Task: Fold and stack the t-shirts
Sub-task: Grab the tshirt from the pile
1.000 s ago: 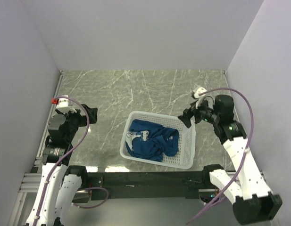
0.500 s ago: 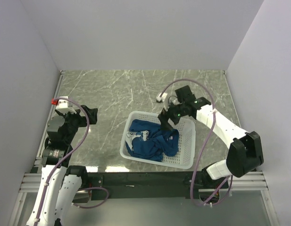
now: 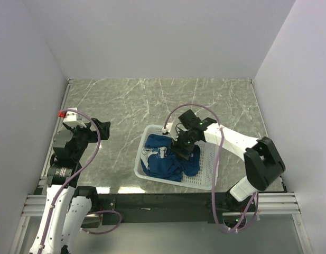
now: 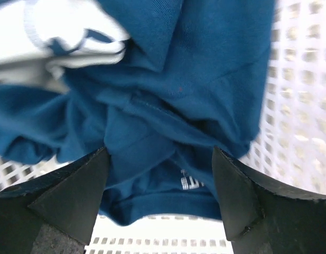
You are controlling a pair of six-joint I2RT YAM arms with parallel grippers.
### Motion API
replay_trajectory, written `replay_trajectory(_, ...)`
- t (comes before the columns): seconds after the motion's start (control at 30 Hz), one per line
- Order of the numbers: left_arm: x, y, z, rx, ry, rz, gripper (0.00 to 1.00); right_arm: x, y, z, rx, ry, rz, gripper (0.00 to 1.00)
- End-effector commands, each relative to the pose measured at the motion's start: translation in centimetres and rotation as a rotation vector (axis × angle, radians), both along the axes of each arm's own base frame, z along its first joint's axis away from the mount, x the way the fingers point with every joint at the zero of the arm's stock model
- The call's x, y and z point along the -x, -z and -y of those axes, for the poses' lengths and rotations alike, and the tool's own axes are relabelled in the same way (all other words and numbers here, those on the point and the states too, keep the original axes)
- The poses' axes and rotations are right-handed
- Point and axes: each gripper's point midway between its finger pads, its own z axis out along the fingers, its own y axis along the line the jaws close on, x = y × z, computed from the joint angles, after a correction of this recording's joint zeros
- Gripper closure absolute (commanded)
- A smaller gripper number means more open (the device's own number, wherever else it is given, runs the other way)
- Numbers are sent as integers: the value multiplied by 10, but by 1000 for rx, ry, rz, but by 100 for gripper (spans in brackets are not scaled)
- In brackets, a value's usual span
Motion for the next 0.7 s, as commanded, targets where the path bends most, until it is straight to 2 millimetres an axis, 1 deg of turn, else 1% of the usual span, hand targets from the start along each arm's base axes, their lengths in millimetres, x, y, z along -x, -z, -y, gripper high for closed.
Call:
replay_trajectory(0.0,2,-16,5,0,31,62,1,-14,1,-10,25,-2,51,18)
replay_trajectory(0.03,2,-16,5,2,31,62,1,-11,2,-13,31,-17,45,20)
replay_trajectory(0.07,2,-16,5,3,33,60,1,-9,4,-15,35,-39,40,30)
replay_trajectory(0.13,2,-15,5,6,31,58,1,1,-8,-27,4,-96,14,47)
replay_trajectory(0.17,3,-16,5,6,31,59,1,7,-19,-27,-12,-121,7,69)
replay_trajectory(0.2,3,-15,5,7,29,57,1,2,-38,-35,-50,-141,37,86)
replay_trajectory(0.23,3,-16,5,9,29,60,0,0,-53,-37,-71,-154,61,100)
replay_trajectory(0.27,3,-15,5,9,29,60,0,-2,-75,-39,-108,-176,110,100)
replay_trajectory(0.3,3,-16,5,9,29,62,1,-6,-106,-44,-144,-195,154,100)
replay_trajectory(0.37,2,-14,5,7,29,56,1,-13,-145,-43,-188,-200,214,100)
replay_trajectory(0.4,2,-13,4,5,26,53,1,-28,-189,-50,-247,-182,312,100)
replay_trajectory(0.47,0,-13,4,3,25,49,1,-49,-236,-47,-316,-77,405,100)
replay_trajectory(0.5,0,-12,4,3,25,46,1,-75,-284,-44,-375,16,550,100)
replay_trajectory(0.53,0,-11,4,3,23,44,1,-92,-310,-32,-410,99,615,100)
replay_trajectory(0.57,0,-11,3,2,20,43,1,-108,-342,-27,-488,202,680,100)
replay_trajectory(0.6,-1,-10,3,2,19,41,1,-122,-380,-12,-531,309,766,100)
replay_trajectory(0.63,-1,-10,3,1,19,41,1,-137,-394,-4,-553,379,791,100)
replay_trajectory(0.67,-1,-10,3,2,19,40,1,-145,-433,13,-627,468,851,100)
